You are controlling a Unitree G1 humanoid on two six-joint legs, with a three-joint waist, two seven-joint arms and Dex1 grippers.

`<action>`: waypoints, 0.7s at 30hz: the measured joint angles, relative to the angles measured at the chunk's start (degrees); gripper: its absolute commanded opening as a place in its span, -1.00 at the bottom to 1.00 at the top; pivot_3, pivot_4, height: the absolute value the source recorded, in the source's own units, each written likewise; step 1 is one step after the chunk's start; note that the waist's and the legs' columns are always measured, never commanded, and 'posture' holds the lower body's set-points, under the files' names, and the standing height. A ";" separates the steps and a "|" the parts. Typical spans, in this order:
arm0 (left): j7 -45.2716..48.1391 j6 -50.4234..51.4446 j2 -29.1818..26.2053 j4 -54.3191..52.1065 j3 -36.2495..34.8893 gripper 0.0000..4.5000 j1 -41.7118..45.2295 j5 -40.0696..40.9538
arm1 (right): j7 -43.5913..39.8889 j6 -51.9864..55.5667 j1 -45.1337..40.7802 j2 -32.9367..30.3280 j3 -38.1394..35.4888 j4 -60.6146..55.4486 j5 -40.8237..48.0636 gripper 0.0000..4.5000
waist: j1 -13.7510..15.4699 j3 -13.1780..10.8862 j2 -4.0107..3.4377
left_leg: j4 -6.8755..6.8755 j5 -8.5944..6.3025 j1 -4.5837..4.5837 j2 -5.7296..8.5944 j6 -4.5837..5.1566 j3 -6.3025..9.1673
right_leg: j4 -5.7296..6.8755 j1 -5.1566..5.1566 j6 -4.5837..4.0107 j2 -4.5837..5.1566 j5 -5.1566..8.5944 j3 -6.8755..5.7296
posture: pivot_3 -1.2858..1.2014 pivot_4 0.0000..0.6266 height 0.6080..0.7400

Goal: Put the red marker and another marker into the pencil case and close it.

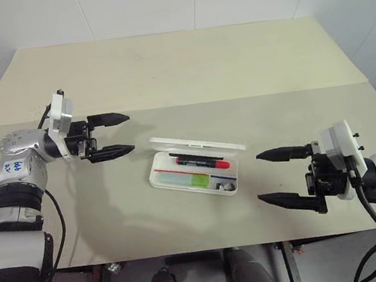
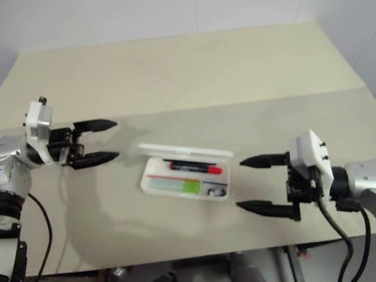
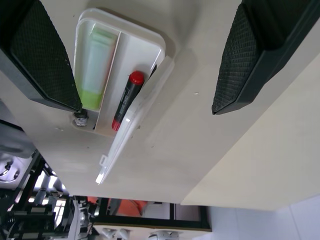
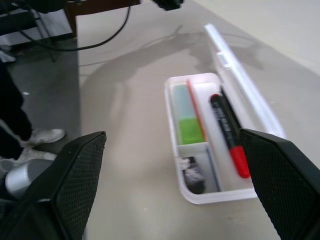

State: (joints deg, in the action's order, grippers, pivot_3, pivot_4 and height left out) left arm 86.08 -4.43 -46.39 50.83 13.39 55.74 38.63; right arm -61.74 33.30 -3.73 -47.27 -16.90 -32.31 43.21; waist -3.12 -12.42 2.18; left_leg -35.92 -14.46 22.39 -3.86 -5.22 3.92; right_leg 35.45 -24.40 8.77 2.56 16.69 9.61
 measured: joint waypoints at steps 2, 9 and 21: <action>0.00 -1.16 0.54 2.16 0.16 0.41 1.43 -1.83 | 0.00 -1.26 -0.27 0.00 -0.17 1.16 -0.25 1.00 | 0.05 0.00 0.00 | -0.05 0.00 0.01 0.00 0.00 0.00 | -0.02 0.04 0.01 0.01 0.00 0.01 | 0.03 -0.52 1.00; 0.00 -2.96 3.20 6.65 -0.21 -0.64 4.93 -4.79 | 0.29 -3.44 -0.11 0.01 -1.72 1.44 -0.02 1.00 | 0.12 -0.01 0.01 | -0.02 0.00 0.02 0.00 0.00 0.01 | -0.02 0.04 0.10 0.00 -0.06 0.01 | 0.03 -0.52 1.00; -0.03 -11.76 12.39 19.71 -5.14 -0.99 13.78 -16.17 | -0.05 -7.13 -0.16 0.62 -3.09 4.85 0.71 1.00 | 0.30 -0.03 0.06 | -0.04 0.00 0.02 0.01 0.00 0.01 | -0.03 0.07 0.31 0.00 -0.17 0.01 | 0.03 -0.52 1.00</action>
State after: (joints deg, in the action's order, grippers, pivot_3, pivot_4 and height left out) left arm 86.05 -16.19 -34.00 70.54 8.25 69.52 22.46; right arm -61.80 26.17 -3.90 -46.65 -19.99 -27.46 43.93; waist -2.81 -12.45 2.24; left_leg -35.96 -14.46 22.41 -3.84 -5.22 3.93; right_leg 35.42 -24.33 9.07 2.56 16.52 9.63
